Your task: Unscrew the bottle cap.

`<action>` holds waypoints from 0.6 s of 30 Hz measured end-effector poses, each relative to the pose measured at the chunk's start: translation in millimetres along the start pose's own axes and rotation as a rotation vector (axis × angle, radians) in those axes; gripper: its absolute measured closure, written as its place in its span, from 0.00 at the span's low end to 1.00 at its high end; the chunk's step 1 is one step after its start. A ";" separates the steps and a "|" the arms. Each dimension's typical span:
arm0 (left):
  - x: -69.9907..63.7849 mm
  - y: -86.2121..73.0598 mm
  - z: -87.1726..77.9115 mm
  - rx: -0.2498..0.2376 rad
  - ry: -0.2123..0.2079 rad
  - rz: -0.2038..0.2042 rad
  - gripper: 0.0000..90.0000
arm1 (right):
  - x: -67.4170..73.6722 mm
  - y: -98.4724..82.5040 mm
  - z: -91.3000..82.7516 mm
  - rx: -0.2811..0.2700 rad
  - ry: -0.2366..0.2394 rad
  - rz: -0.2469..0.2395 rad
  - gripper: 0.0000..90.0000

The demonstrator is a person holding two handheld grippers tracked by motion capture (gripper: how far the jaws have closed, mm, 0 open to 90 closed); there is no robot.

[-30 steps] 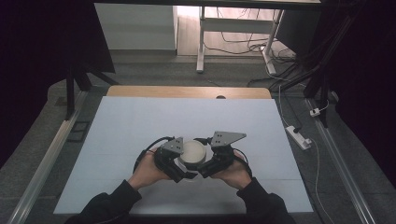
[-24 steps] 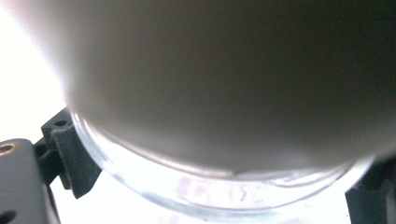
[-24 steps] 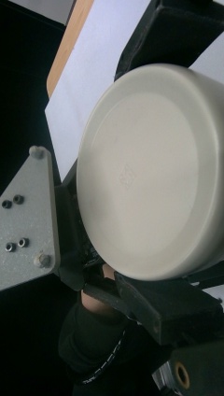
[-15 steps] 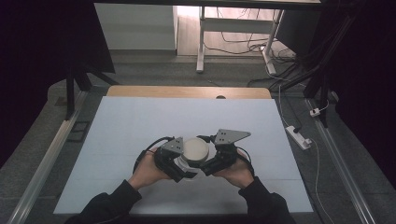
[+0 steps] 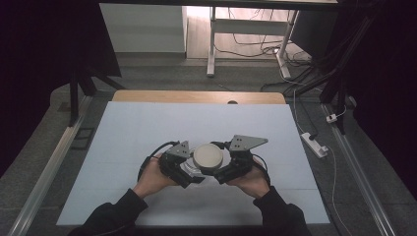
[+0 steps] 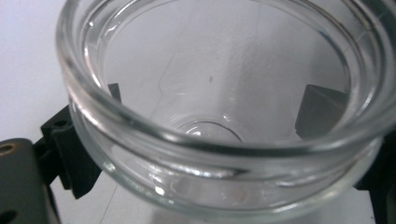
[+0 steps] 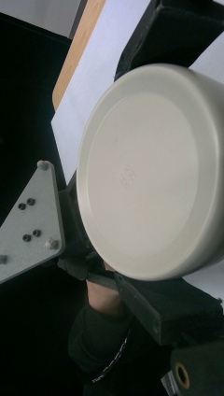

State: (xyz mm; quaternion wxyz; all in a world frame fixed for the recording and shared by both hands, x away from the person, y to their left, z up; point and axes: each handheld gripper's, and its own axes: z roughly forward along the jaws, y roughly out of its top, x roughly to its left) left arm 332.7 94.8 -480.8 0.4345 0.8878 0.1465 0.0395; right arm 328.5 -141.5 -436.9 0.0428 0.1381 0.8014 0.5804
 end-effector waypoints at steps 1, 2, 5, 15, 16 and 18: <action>0.7 -0.4 -0.4 0.000 0.003 -0.003 0.08 | 0.0 0.0 -0.6 0.002 0.000 -0.001 0.08; 0.7 -0.4 -0.4 0.000 0.003 -0.003 0.08 | 0.0 0.0 -0.6 0.002 0.000 -0.001 0.08; 2.7 -1.3 -1.6 -0.003 0.012 -0.011 0.08 | 0.6 -0.6 -2.9 0.005 -0.005 0.003 0.08; 9.1 -2.1 -6.5 -0.014 0.048 -0.039 0.08 | 5.0 -1.4 -7.6 0.004 -0.024 0.020 0.08; 10.3 -1.8 -8.1 -0.014 0.051 -0.035 0.08 | 5.0 -1.4 -7.6 0.004 -0.024 0.020 0.08; 12.5 -0.6 -10.6 -0.019 0.058 -0.036 0.08 | 6.6 -1.9 -10.2 -0.002 -0.030 0.025 0.08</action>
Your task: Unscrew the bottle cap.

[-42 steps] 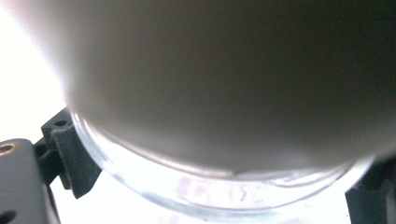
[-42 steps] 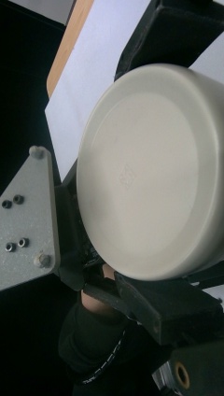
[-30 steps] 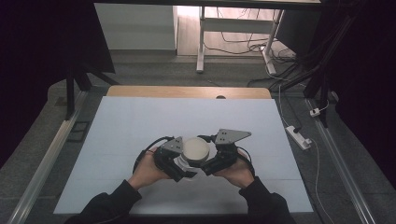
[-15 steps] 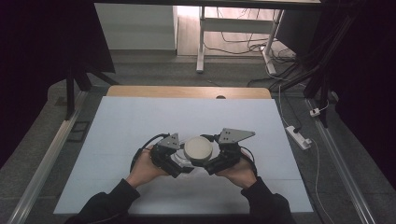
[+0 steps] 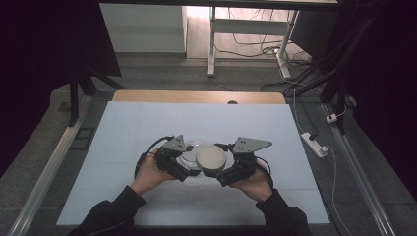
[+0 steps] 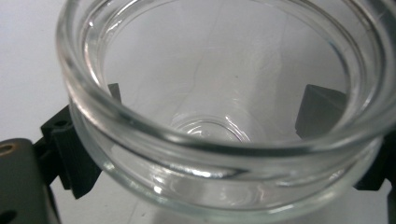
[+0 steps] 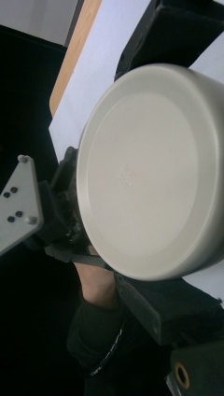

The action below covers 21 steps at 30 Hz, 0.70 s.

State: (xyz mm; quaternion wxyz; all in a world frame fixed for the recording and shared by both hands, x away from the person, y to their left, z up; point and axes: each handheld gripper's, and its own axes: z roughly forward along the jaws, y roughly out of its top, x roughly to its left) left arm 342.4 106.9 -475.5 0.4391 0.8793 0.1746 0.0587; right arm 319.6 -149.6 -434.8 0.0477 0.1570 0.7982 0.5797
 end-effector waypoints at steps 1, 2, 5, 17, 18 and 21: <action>1.0 0.8 -1.0 -0.002 0.003 0.000 0.08 | 0.2 -0.3 -0.9 -0.003 -0.001 0.004 0.08; 1.9 1.4 -1.8 -0.006 0.006 -0.001 0.08 | 0.5 -0.5 -1.8 -0.004 -0.003 0.006 0.08; 4.4 3.6 -3.2 -0.010 0.017 -0.004 0.08 | 1.6 -2.1 -4.2 -0.010 -0.005 0.008 0.08; 15.7 11.8 -0.2 -0.033 0.041 -0.022 0.08 | 9.9 -7.9 -12.0 -0.018 -0.012 -0.005 0.08; 17.9 13.2 -0.1 -0.032 0.047 -0.019 0.08 | 12.1 -9.5 -12.3 -0.014 -0.012 -0.009 0.08; 19.9 14.7 0.8 -0.040 0.050 -0.026 0.08 | 14.4 -11.5 -12.2 -0.008 -0.014 -0.017 0.08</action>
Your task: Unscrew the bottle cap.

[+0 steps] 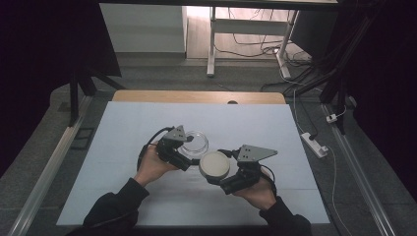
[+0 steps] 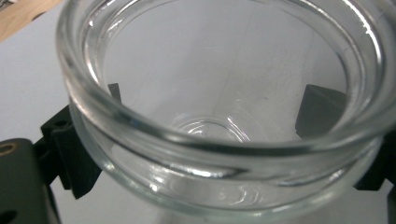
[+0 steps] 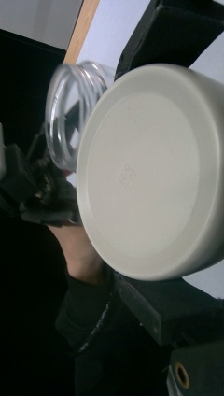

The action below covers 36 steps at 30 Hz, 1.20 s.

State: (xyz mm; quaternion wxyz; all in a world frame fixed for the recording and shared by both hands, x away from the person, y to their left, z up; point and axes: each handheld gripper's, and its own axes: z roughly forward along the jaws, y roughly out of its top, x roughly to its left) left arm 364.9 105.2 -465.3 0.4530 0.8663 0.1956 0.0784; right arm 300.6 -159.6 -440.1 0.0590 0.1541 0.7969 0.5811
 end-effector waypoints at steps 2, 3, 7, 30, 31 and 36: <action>2.0 1.7 1.2 -0.004 0.003 -0.001 0.08 | 3.8 -4.3 0.6 0.011 -0.003 -0.006 0.08; 3.8 3.5 2.8 -0.007 0.006 -0.002 0.08 | 5.0 -6.1 0.9 0.014 -0.004 -0.008 0.08; 6.4 5.4 5.5 -0.009 0.007 -0.003 0.08 | 9.4 -13.3 2.5 0.030 0.003 -0.003 0.08; 22.8 3.4 27.7 -0.011 0.039 -0.028 0.08 | 13.4 -42.9 35.7 0.107 0.011 -0.028 0.08; 23.2 3.7 28.5 -0.009 0.039 -0.026 0.08 | 13.8 -43.7 37.5 0.112 0.013 -0.029 0.08; 24.0 4.4 33.3 -0.005 0.045 -0.024 0.08 | 13.6 -48.0 45.2 0.131 0.019 -0.034 0.08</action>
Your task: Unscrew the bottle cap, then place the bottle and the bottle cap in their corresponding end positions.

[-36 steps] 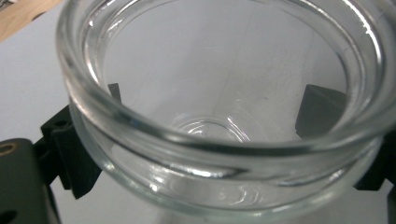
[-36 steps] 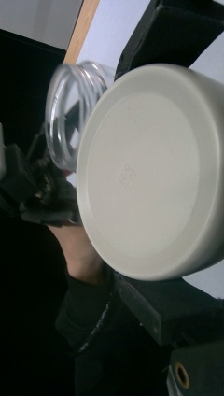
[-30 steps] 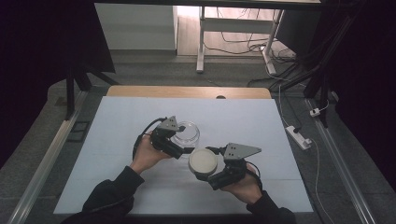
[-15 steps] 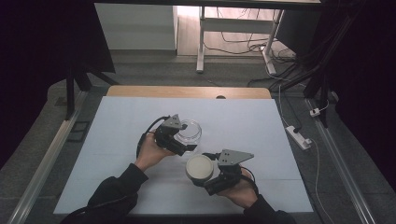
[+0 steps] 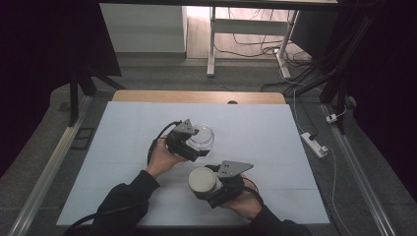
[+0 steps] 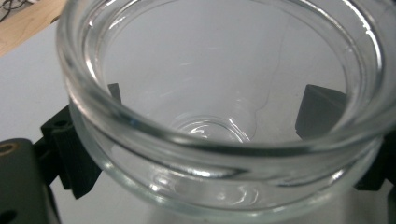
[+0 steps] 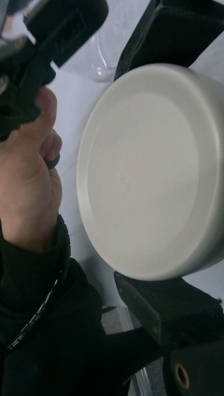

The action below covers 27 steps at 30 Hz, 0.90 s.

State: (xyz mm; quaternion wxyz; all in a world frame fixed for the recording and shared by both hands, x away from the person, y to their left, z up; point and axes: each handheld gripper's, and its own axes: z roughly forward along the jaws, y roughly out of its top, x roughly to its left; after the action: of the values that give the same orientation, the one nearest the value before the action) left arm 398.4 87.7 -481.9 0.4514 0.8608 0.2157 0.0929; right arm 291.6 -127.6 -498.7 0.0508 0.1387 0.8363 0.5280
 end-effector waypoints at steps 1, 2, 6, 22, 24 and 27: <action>0.2 -0.1 0.8 0.003 0.003 0.002 0.08 | -0.4 -0.7 1.1 0.006 -0.001 -0.002 0.08; 0.3 -0.6 2.5 0.003 0.009 0.002 0.08 | -0.4 -1.3 2.4 0.008 0.002 0.001 0.08; 0.8 -1.4 4.8 0.006 0.011 0.000 0.08 | -1.9 -3.7 6.3 0.023 0.003 -0.010 0.08; 3.4 -5.9 21.6 0.021 0.033 -0.004 0.08 | -9.1 -14.7 26.7 0.126 -0.012 0.001 0.08; 3.8 -6.9 23.4 0.025 0.034 -0.001 0.08 | -9.7 -15.2 27.8 0.134 -0.019 0.002 0.08; 4.9 -9.2 25.5 0.032 0.043 -0.002 0.08 | -12.3 -17.8 31.8 0.155 -0.028 0.010 0.08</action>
State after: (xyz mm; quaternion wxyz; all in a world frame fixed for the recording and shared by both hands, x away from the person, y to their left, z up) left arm 409.2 75.8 -504.2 0.4332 0.8654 0.2277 0.1072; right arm 307.5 -110.6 -529.3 0.0488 0.1536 0.8733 0.4598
